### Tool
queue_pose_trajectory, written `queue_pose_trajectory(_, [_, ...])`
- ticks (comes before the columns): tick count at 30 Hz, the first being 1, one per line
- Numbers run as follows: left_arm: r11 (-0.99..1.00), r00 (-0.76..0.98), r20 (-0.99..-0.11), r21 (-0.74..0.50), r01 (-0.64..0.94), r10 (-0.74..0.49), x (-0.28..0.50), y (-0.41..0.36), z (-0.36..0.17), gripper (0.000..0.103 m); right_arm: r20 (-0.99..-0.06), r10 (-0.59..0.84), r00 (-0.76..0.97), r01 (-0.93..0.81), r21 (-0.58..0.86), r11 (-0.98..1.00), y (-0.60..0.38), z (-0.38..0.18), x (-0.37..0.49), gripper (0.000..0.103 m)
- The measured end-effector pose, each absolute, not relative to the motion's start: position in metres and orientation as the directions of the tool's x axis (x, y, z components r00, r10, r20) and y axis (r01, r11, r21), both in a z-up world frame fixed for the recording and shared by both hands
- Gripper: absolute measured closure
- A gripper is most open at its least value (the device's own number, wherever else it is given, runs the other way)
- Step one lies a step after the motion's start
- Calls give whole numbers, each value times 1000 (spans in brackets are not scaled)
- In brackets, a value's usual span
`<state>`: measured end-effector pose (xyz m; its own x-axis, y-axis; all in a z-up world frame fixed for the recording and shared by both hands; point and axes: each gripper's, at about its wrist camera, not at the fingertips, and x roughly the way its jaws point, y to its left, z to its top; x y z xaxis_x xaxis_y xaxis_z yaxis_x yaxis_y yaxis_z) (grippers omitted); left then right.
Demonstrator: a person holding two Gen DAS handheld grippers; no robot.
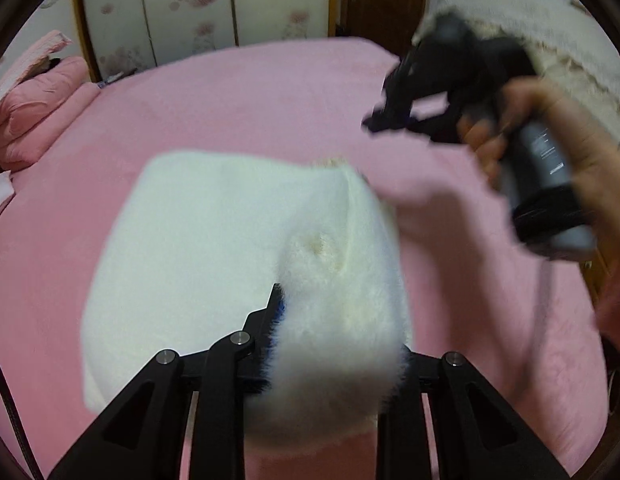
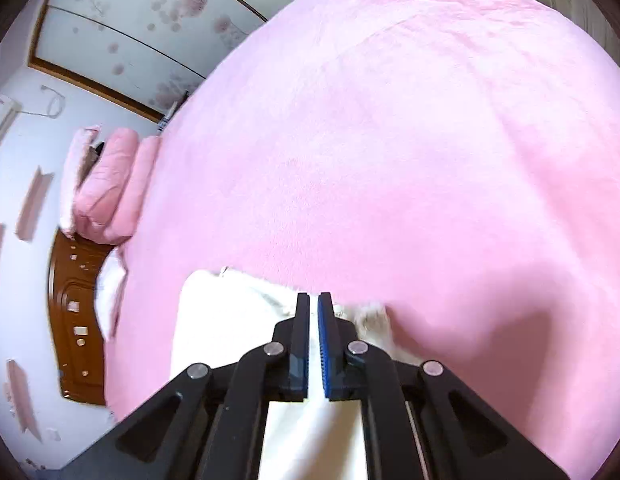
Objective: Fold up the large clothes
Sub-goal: 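Fold the lifted edge over the bundle with the left tool, release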
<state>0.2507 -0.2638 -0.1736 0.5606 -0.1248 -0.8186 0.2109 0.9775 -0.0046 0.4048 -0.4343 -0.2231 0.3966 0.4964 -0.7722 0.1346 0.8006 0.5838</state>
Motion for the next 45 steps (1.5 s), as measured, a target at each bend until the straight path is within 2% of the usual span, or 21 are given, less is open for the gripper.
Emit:
queue_pose_trajectory(2, [973,551,-827,25,227,-108,249,-272,-185,81,-755,538,375,117,614,780,-436,-227,389,98])
queue_pose_trajectory(4, [964,528,-841,31,265,-119,247,-276,-192,71,-726,603,331,109,664,739,-429,-233,377,98])
queue_pose_trajectory(5, [952,488,-859,3,305,-153,247,-279,-197,55,-706,639,304,110,693,713,-433,-242,368,98])
queue_pose_trajectory(6, [934,412,-887,-55,352,-208,247,-281,-203,46,-693,663,283,118,712,693,-439,-240,366,96])
queue_pose_trajectory(8, [910,320,-902,-156,385,-290,243,-279,-206,44,-671,706,227,169,741,650,-431,-270,363,92])
queue_pose_trajectory(12, [876,306,-891,-177,448,-336,225,-270,-196,38,-655,736,171,258,751,608,-418,-293,335,85])
queue_pose_trajectory(15, [860,261,-896,-210,465,-360,221,-259,-186,37,-640,754,150,247,763,598,-410,-295,321,70])
queue_pose_trajectory(17, [847,222,-894,-253,467,-390,220,-249,-176,31,-638,758,133,229,764,603,-399,-291,314,63])
queue_pose_trajectory(19, [850,208,-896,-268,453,-393,220,-238,-167,22,-665,736,129,190,745,640,-390,-285,315,57])
queue_pose_trajectory(21, [872,218,-904,-253,418,-367,221,-221,-157,20,-683,719,128,165,729,664,-386,-278,319,48])
queue_pose_trajectory(23, [891,227,-912,-238,386,-342,223,-208,-152,20,-698,703,135,174,715,677,-377,-277,326,46])
queue_pose_trajectory(25, [920,242,-924,-208,333,-296,228,-188,-151,20,-708,690,147,169,706,688,-366,-278,333,46])
queue_pose_trajectory(26, [933,251,-929,-189,305,-271,232,-179,-152,20,-728,670,146,162,686,709,-358,-278,337,51])
queue_pose_trajectory(27, [944,258,-934,-171,281,-246,237,-171,-152,20,-768,626,134,139,640,756,-349,-278,340,68])
queue_pose_trajectory(28, [957,266,-940,-146,250,-213,243,-162,-152,20,-809,572,137,110,586,802,-341,-276,341,79])
queue_pose_trajectory(30, [976,281,-947,-107,188,-158,252,-144,-154,20,-791,579,195,101,604,791,-343,-269,336,85])
queue_pose_trajectory(33, [991,303,-948,-62,117,-95,260,-122,-151,20,-728,581,364,97,651,753,-363,-243,314,88])
queue_pose_trajectory(35, [992,305,-948,-65,104,-94,262,-111,-149,20,-701,566,434,97,661,744,-371,-222,300,89])
queue_pose_trajectory(39, [989,309,-941,-112,96,-136,266,-102,-144,20,-766,437,471,79,530,844,-377,-198,270,89])
queue_pose_trajectory(45, [993,290,-953,-64,95,-89,269,-104,-157,20,-855,294,428,224,415,882,-397,-257,258,87])
